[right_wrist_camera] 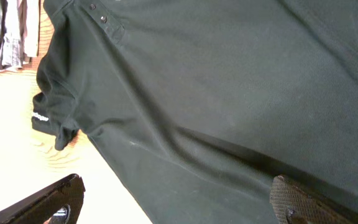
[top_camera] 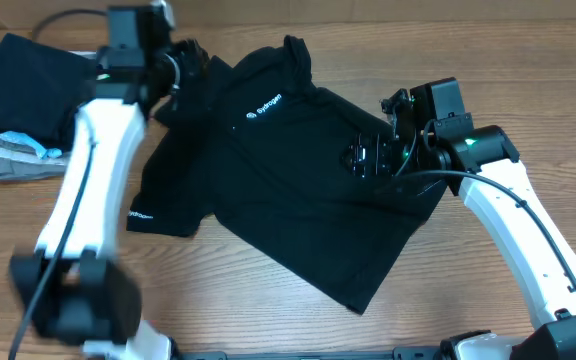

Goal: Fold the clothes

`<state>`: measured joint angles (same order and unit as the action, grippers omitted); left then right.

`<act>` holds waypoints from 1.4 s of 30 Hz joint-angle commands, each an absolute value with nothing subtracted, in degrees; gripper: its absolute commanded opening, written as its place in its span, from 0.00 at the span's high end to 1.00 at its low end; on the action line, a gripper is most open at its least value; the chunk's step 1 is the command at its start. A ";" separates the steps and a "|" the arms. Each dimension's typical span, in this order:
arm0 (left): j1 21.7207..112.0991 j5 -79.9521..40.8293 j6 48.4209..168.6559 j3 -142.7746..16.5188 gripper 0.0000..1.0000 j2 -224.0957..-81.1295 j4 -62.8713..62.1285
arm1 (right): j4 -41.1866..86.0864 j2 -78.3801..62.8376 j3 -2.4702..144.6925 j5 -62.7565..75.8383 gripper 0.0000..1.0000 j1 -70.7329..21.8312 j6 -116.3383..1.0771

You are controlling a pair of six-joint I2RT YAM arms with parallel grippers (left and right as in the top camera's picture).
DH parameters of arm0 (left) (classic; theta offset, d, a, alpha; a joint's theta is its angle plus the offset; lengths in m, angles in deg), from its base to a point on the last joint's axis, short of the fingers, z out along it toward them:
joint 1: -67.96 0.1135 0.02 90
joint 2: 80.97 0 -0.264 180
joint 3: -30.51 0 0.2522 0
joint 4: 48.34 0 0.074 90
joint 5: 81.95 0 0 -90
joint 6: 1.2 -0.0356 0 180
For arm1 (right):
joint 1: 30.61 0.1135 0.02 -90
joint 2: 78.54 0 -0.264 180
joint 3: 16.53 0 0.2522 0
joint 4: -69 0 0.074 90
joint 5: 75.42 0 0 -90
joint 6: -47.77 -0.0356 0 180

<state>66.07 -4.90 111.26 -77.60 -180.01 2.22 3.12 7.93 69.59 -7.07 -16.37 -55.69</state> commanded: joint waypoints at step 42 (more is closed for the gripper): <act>66.07 -4.90 112.11 -78.52 0.00 -172.08 11.95 | 24.25 41.83 70.01 16.52 0.96 -31.57 -58.81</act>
